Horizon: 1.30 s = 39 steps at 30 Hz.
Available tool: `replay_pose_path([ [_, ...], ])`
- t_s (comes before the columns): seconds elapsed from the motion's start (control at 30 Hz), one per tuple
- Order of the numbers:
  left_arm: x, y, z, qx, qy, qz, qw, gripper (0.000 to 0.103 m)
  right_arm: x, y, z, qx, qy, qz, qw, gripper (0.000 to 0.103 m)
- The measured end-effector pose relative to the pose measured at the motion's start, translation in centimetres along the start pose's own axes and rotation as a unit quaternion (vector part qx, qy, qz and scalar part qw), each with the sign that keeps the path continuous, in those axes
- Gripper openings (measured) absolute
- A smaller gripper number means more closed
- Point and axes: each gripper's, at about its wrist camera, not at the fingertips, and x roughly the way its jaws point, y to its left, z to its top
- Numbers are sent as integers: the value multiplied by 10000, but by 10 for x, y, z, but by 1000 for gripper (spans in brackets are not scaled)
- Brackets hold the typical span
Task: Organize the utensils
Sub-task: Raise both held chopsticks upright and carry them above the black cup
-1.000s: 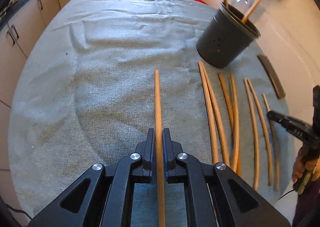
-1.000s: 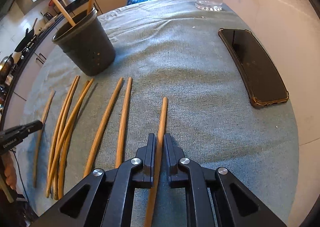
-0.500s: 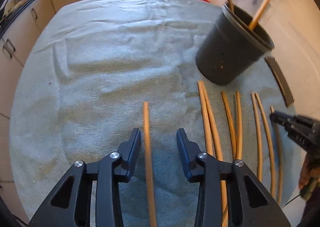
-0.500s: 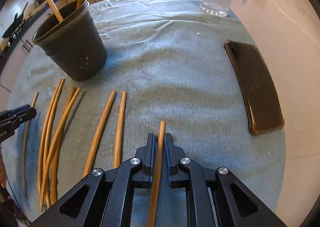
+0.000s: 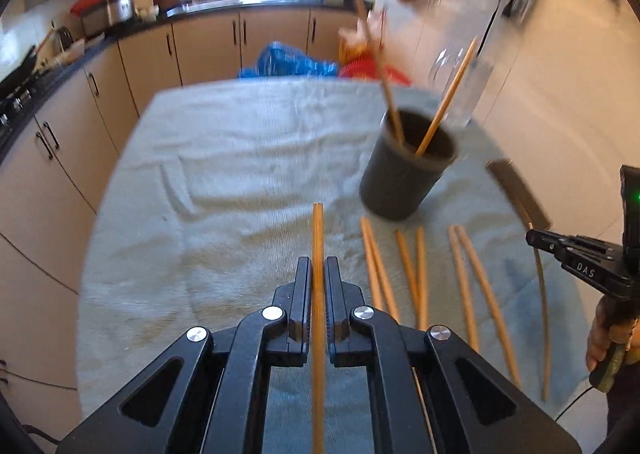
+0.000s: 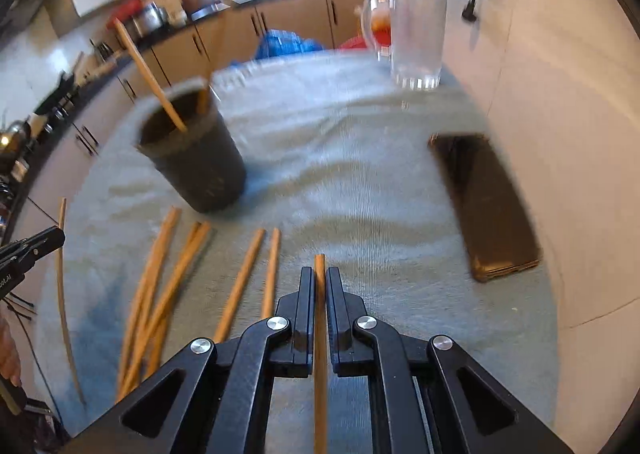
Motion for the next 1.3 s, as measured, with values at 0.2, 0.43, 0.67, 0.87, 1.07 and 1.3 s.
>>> replay_pose_path([
  [0.2, -60, 0, -11, -97, -532, -24, 9985, 6, -68, 16, -14, -129, -760, 46, 9970, 6],
  [0.43, -135, -11, -40, 44, -1108, -59, 9938, 6, -136, 29, -42, -187, -1408, 184, 9897, 6],
  [0.67, -188, -35, -42, 426, -1694, -117, 9846, 6, -189, 43, -49, -206, -1989, 309, 9793, 6],
  [0.87, -187, -47, 1, 475, -1829, -234, 9817, 6, -205, 57, -14, -338, -2297, 329, 9721, 6],
  [1.07, -163, -57, 67, 415, -1939, -324, 9796, 6, -204, 69, 46, -340, -2555, 493, 9650, 6],
  [1.3, -128, -70, 131, 254, -2031, -424, 9779, 6, -179, 74, 121, -53, -2805, 804, 9565, 6],
])
